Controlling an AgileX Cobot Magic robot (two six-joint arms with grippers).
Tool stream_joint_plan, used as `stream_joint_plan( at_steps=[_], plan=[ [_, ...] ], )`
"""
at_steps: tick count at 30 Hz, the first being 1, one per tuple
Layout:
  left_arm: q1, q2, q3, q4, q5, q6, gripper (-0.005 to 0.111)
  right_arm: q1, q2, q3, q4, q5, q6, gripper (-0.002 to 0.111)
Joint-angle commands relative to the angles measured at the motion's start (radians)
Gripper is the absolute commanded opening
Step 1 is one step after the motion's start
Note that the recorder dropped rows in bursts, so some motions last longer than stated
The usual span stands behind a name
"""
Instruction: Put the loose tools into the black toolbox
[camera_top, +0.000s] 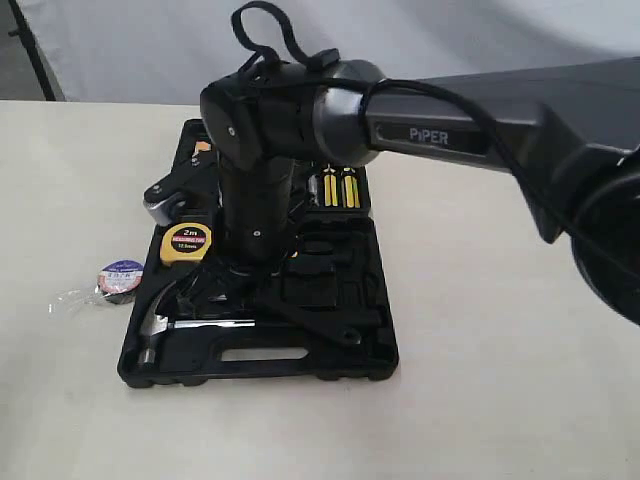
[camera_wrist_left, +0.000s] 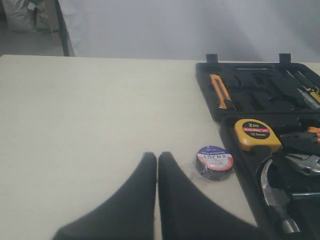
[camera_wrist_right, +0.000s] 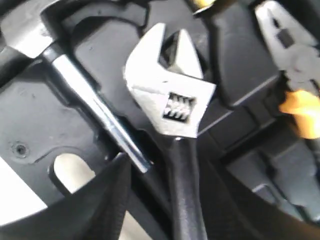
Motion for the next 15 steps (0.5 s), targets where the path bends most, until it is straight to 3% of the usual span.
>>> stream_joint_plan(
  at_steps=[1,4,5,6,10,15],
  plan=[
    [0.003,-0.008,0.009,-0.014,-0.017,-0.010,0.001,0.002,0.030,-0.003,-0.018,0.014,-0.013,0.040],
    [0.003,-0.008,0.009,-0.014,-0.017,-0.010,0.001,0.002,0.061,-0.003,-0.073,0.015,-0.013,0.037],
    [0.003,-0.008,0.009,-0.014,-0.017,-0.010,0.001,0.002,0.066,-0.003,-0.093,0.021,-0.048,0.012],
    [0.003,-0.008,0.009,-0.014,-0.017,-0.010,0.001,0.002,0.063,-0.003,-0.093,0.023,-0.069,0.001],
    [0.003,-0.008,0.009,-0.014,-0.017,-0.010,0.001,-0.014,-0.015,-0.003,-0.067,0.020,-0.208,-0.001],
    [0.003,-0.008,0.009,-0.014,-0.017,-0.010,0.001,-0.161,-0.071,-0.003,0.362,0.077,-0.608,-0.001]
  ],
)
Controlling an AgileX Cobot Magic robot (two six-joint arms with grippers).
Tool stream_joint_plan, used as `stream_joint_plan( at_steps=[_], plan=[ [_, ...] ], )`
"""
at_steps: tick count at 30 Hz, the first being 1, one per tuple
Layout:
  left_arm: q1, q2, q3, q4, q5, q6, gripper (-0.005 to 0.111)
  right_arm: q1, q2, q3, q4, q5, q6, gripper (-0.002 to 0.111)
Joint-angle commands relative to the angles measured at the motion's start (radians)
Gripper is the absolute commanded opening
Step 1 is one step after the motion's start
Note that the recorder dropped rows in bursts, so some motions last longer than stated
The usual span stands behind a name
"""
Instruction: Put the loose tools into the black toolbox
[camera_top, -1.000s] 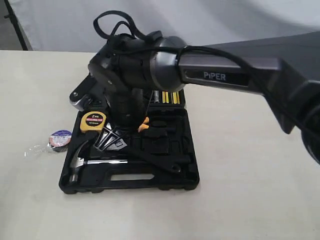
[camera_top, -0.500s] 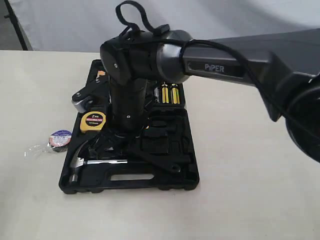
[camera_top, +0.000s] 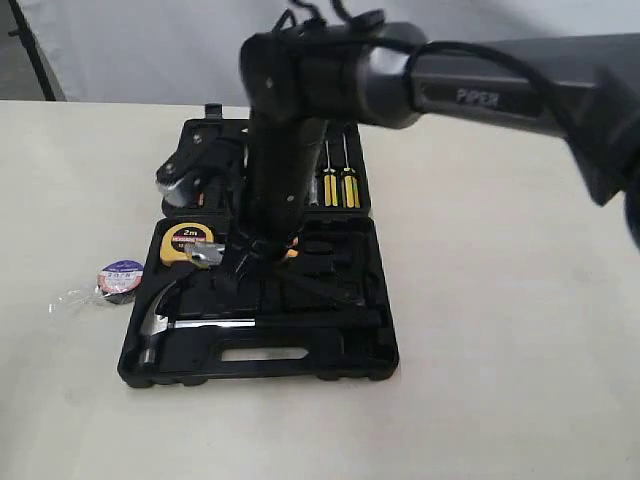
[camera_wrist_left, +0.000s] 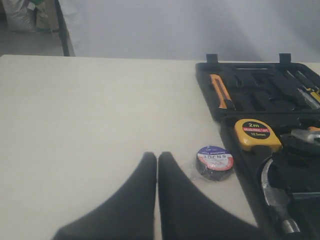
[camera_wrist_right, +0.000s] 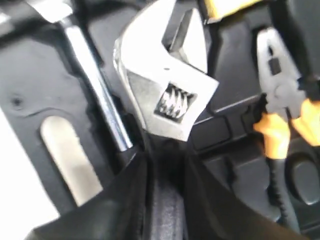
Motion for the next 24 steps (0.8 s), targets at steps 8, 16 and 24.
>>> stream_joint_plan(
  at_steps=[8,16,24],
  plan=[
    [0.003,-0.008,0.009,-0.014,-0.017,-0.010,0.001,-0.219,0.110,-0.001,0.516,0.165,-0.342,-0.001],
    [0.003,-0.008,0.009,-0.014,-0.017,-0.010,0.001,-0.217,0.140,-0.001,0.618,0.165,-0.344,0.000],
    [0.003,-0.008,0.009,-0.014,-0.017,-0.010,0.001,-0.217,0.140,-0.001,0.640,0.165,-0.336,0.042]
  ],
)
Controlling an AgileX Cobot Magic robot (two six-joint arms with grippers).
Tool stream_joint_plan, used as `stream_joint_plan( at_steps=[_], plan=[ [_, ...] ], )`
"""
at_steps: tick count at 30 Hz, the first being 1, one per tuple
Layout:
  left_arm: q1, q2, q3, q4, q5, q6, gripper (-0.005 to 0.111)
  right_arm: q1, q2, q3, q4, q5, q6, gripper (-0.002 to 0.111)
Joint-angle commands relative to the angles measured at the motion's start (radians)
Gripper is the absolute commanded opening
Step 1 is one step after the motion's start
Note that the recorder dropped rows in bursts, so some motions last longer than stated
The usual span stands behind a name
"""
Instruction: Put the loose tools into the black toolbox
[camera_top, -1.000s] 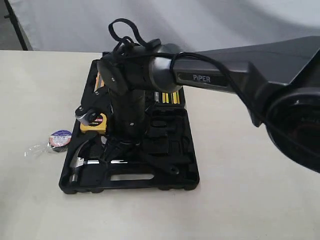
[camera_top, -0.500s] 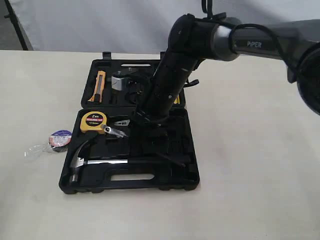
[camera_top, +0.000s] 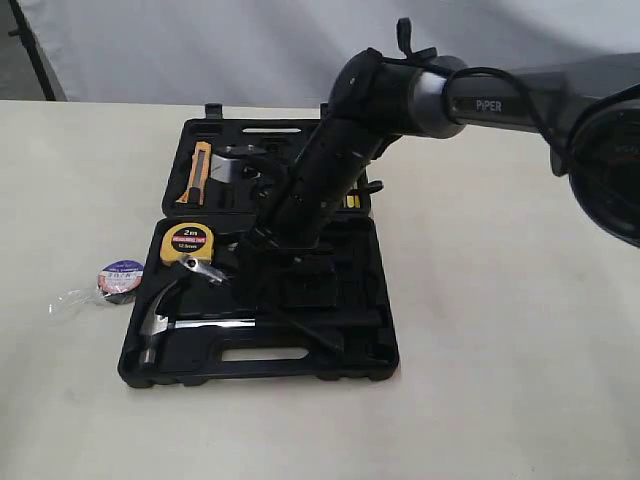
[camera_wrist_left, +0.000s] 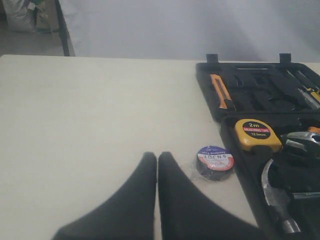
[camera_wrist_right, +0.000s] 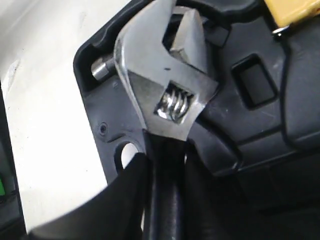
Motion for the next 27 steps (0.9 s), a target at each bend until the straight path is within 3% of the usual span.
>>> stream_joint_plan(
  at_steps=[1,9,13,20,27],
  plan=[
    [0.003,-0.008,0.009,-0.014,-0.017,-0.010,0.001,-0.002,-0.005,-0.001,0.027,0.008,-0.006,0.045],
    [0.003,-0.008,0.009,-0.014,-0.017,-0.010,0.001,-0.004,-0.063,-0.001,-0.013,-0.057,0.013,0.046],
    [0.003,-0.008,0.009,-0.014,-0.017,-0.010,0.001,0.036,-0.143,-0.001,-0.206,-0.106,0.131,0.046],
    [0.003,-0.008,0.009,-0.014,-0.017,-0.010,0.001,0.226,-0.186,-0.001,-0.749,-0.129,0.557,0.046],
    [0.003,-0.008,0.009,-0.014,-0.017,-0.010,0.001,0.320,-0.131,-0.001,-0.819,-0.127,0.601,0.046]
  ],
)
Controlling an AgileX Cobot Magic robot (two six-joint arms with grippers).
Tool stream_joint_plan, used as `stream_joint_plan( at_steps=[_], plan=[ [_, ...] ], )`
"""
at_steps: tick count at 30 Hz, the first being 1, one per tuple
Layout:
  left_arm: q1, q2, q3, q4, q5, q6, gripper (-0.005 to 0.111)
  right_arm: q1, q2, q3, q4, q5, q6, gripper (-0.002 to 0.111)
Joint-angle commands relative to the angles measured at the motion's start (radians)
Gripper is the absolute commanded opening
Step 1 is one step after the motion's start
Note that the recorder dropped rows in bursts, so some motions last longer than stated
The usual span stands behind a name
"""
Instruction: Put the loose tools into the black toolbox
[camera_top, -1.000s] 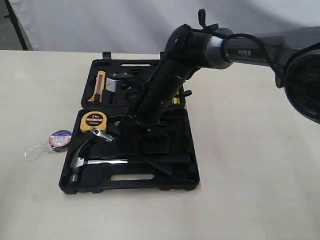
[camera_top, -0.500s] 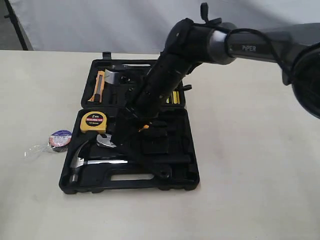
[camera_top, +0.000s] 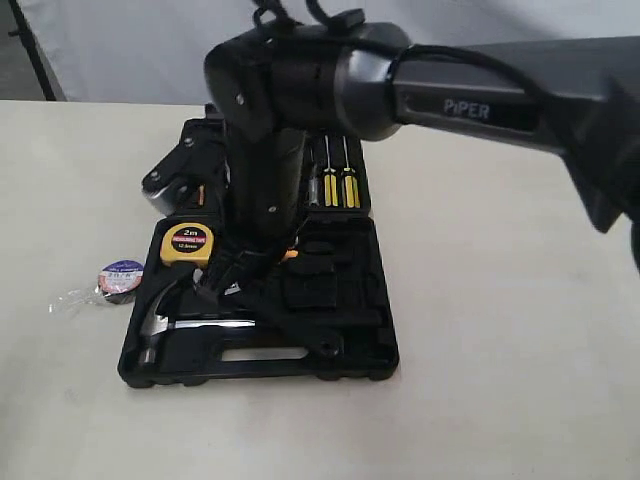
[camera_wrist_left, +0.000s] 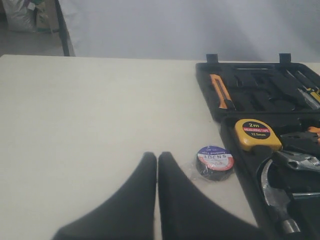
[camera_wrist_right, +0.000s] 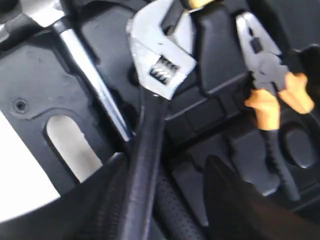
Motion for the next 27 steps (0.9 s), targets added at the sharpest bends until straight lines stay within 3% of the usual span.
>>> stream_joint_plan(
  at_steps=[1,15,20,25,27],
  plan=[
    [0.003,-0.008,0.009,-0.014,-0.017,-0.010,0.001,0.036,0.039,-0.001,-0.049,-0.006,0.022,0.046],
    [0.003,-0.008,0.009,-0.014,-0.017,-0.010,0.001,0.037,0.122,-0.001,-0.134,-0.020,0.107,0.044],
    [0.003,-0.008,0.009,-0.014,-0.017,-0.010,0.001,0.037,0.136,-0.001,-0.134,-0.020,0.114,0.029],
    [0.003,-0.008,0.009,-0.014,-0.017,-0.010,0.001,0.037,0.091,-0.001,-0.150,-0.021,0.114,0.000],
    [0.003,-0.008,0.009,-0.014,-0.017,-0.010,0.001,0.033,0.057,-0.001,-0.150,-0.026,0.094,-0.001]
  ],
)
